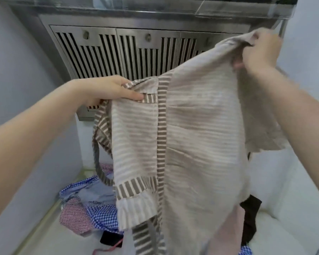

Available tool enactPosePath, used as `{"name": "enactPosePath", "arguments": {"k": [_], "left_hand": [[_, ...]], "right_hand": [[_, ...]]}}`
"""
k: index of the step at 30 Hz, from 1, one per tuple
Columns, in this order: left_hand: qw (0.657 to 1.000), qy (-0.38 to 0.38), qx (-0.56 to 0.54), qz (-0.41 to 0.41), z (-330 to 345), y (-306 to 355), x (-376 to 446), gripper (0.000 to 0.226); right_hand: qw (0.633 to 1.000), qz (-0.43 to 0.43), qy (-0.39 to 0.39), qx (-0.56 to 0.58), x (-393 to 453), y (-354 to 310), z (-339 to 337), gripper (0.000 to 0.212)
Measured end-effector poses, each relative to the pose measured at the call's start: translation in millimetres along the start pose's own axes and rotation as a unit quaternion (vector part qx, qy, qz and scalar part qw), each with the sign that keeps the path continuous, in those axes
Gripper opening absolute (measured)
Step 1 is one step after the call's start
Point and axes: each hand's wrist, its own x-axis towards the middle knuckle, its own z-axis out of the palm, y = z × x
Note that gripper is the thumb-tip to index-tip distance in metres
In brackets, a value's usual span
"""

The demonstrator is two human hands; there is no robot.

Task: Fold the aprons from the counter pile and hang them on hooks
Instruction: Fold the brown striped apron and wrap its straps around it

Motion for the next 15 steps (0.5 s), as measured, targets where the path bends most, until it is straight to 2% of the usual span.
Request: {"name": "enactPosePath", "arguments": {"k": [1, 3, 6, 8, 10, 12, 14, 15], "left_hand": [[1.000, 0.015, 0.003, -0.003, -4, -9, 5, 0.102], [0.999, 0.032, 0.010, -0.019, -5, -32, 17, 0.106], [0.996, 0.037, 0.069, -0.035, 6, -84, 42, 0.086], [0.988, 0.052, 0.145, -0.034, 25, -129, 62, 0.061], [0.976, 0.092, 0.181, -0.077, 45, -191, 86, 0.034], [0.945, 0.158, 0.226, -0.176, 74, -242, 99, 0.016], [0.910, 0.140, 0.295, -0.253, 112, -277, 102, 0.047], [0.915, 0.110, 0.303, -0.241, 134, -287, 100, 0.055]], "right_hand": [[0.999, -0.017, 0.021, 0.019, 1, -3, 12, 0.032], [0.999, -0.032, 0.024, 0.026, -2, -2, 47, 0.037], [0.998, -0.056, -0.016, 0.032, -28, 13, 116, 0.036], [0.994, -0.066, -0.064, 0.062, -60, 36, 173, 0.034], [0.980, -0.055, -0.185, 0.049, -91, 70, 242, 0.033], [0.920, -0.035, -0.388, 0.038, -124, 100, 299, 0.048], [0.833, -0.024, -0.549, 0.063, -156, 115, 328, 0.074], [0.795, -0.008, -0.601, 0.087, -173, 119, 336, 0.076]]}}
